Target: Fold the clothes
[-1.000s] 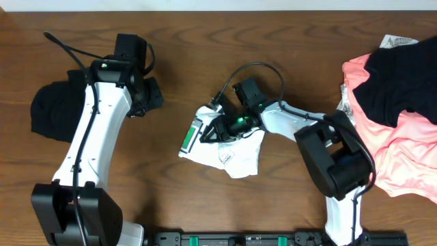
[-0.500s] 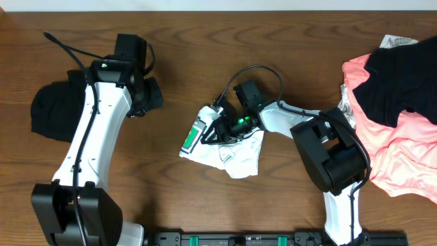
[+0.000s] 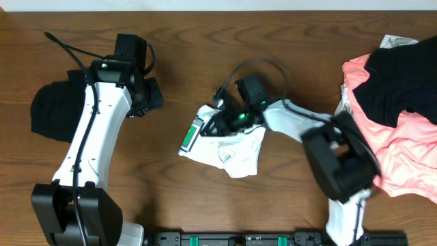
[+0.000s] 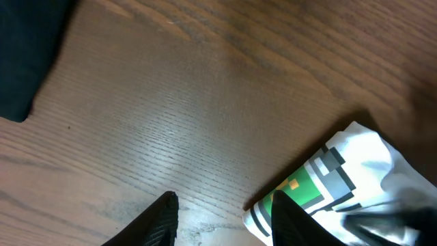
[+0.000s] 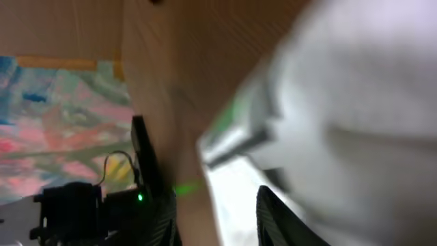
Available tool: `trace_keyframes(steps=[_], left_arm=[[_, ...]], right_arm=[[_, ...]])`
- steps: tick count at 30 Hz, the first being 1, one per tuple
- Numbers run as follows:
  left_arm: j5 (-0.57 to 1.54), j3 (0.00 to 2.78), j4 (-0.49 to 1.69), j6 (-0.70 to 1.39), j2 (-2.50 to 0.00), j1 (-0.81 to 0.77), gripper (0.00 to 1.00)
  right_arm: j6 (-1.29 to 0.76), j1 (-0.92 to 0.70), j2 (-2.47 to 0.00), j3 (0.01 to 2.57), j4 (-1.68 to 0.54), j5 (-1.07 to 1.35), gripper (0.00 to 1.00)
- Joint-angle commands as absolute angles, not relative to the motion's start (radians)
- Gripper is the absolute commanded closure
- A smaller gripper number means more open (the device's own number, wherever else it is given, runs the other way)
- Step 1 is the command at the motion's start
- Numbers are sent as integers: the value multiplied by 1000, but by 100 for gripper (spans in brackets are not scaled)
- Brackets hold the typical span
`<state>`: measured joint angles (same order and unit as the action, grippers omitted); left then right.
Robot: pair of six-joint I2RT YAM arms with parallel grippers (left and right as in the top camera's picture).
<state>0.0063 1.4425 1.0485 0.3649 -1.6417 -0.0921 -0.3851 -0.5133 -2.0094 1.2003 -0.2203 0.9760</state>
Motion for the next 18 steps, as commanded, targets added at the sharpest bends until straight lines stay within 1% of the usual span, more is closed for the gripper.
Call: trace_keyframes(steps=[1,5,8,11,14,18], left_arm=[[-13,1454,1054,351,-1621,-85,55],[-13,1454,1054,352,-1621,-85,55],[-13,1454,1054,352,-1621,-85,55],[-13,1454,1054,352,-1621,-85,55],[-13,1454,1054,352,-1621,-85,55],[-13,1454,1054,352,-1621,-85,55]], right_arm=[[-354,-475,-1836,1221,-230,879,60],[-349,-463,-1761,1221,-311,791,61],[-342,-463,-1768,1218,-432,689,61],[-332,-471,-1785,1200,-505,603,61],[-316,-481,-1816,1168,-516,558,61],[-317,-485,-1870,1120,-495,557,62]])
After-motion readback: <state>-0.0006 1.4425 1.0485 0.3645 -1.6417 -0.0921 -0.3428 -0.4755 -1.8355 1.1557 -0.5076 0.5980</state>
